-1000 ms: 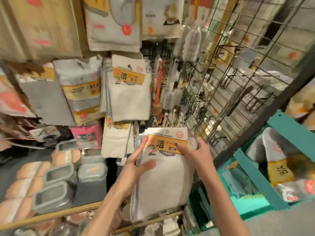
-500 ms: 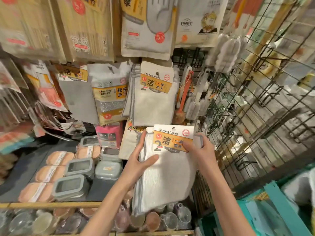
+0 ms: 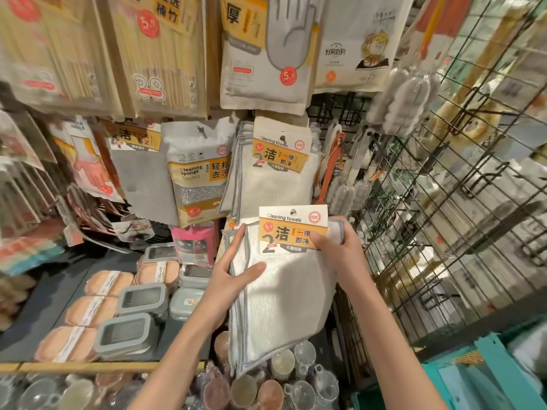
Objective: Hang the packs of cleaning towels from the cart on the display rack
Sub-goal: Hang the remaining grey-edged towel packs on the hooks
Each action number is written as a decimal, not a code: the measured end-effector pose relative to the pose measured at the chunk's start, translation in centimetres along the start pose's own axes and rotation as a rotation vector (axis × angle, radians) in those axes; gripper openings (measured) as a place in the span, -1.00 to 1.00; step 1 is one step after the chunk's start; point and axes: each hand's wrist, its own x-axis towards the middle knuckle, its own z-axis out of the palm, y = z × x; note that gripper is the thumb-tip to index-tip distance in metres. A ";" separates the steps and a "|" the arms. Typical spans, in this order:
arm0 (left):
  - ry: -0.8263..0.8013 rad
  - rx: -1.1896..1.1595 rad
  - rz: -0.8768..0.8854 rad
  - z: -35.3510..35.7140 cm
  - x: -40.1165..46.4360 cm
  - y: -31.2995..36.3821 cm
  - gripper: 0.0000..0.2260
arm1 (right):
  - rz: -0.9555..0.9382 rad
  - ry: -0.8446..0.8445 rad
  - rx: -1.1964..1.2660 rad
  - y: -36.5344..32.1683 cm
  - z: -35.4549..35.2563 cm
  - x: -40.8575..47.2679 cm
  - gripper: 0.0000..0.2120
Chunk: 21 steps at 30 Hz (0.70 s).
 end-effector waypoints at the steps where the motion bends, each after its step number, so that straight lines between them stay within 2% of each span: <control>1: 0.012 -0.010 -0.001 0.0 0.1 0.0 -0.34 | -0.003 -0.006 0.010 -0.2 0.0 0.3 -0.76; 11: 0.070 0.020 0.003 -0.4 0.3 0.6 -0.54 | -0.074 0.007 0.009 -0.7 0.1 2.3 -0.79; 18: 0.106 0.043 0.032 -0.7 0.4 1.2 -0.47 | -0.205 0.030 -0.078 -1.2 0.7 3.4 -0.76; 21: 0.127 0.051 0.043 -1.1 0.4 1.2 -0.48 | -0.191 0.097 -0.022 -1.6 1.0 4.4 -0.76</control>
